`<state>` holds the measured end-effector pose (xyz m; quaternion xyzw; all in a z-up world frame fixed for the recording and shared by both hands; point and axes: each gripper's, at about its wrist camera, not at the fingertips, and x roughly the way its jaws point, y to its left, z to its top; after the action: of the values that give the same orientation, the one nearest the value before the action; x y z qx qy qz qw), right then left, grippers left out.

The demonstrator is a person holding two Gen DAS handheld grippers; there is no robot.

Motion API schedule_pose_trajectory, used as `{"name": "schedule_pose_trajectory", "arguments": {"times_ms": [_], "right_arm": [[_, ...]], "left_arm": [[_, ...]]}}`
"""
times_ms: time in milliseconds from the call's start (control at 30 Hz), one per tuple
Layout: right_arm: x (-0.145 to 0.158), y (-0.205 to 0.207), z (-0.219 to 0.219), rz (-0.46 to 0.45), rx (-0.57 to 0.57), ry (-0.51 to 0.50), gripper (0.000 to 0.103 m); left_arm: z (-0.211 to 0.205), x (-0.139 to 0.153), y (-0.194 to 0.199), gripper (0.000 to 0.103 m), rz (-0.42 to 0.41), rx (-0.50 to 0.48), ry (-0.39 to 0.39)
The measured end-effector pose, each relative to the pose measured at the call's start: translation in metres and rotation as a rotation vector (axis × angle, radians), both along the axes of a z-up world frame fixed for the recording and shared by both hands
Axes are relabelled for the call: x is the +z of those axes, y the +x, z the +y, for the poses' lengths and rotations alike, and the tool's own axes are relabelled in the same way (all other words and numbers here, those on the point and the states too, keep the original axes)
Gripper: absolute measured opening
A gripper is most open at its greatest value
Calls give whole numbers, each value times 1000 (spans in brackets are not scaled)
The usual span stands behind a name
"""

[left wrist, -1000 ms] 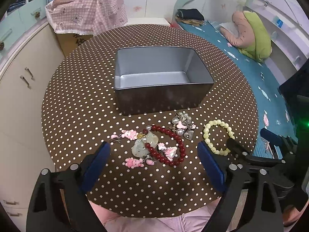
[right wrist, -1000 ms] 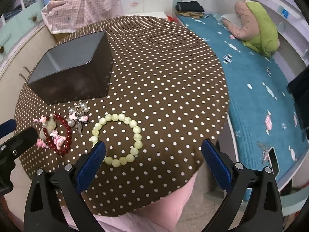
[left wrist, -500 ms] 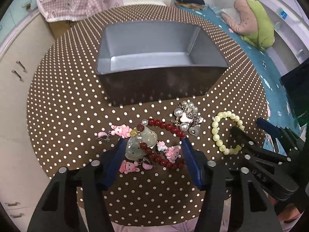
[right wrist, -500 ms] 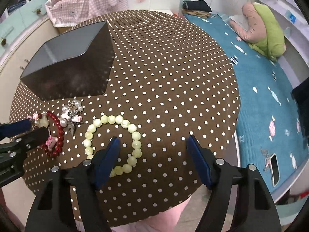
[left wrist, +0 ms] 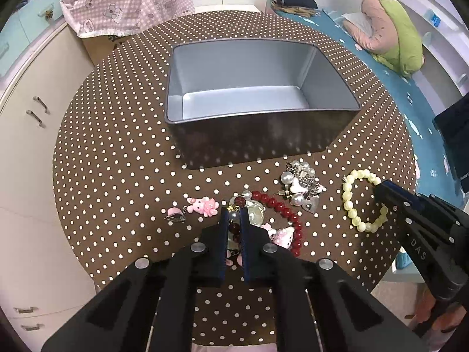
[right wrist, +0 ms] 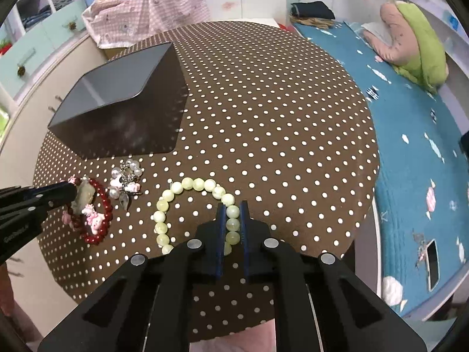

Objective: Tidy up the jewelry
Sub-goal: 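Lift and carry both bracelets over the grey tin with both tools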

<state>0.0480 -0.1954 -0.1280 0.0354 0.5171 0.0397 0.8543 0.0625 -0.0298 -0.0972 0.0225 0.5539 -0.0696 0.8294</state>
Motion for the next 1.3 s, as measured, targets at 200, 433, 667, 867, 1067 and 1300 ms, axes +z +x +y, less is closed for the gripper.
{"name": "schedule_pose_trajectory", "arguments": {"times_ms": [200, 433, 667, 867, 1067, 1300], "right_arm": [[5, -3, 3, -11, -1, 16, 10], [20, -8, -1, -42, -9, 34, 10], [47, -9, 7, -103, -12, 20, 10], [75, -7, 16, -170, -16, -11, 10], [102, -3, 29, -236, -7, -47, 10], [131, 9, 44, -307, 20, -66, 10]], "left_arm": [[9, 16, -8, 6, -39, -2, -29], [10, 37, -15, 6, -90, -22, -58], [15, 63, -17, 6, -156, -53, -80], [27, 87, -14, 6, -222, -70, -108], [35, 109, -11, 6, -281, -80, -126], [42, 123, 1, 6, -329, -67, -138]]}}
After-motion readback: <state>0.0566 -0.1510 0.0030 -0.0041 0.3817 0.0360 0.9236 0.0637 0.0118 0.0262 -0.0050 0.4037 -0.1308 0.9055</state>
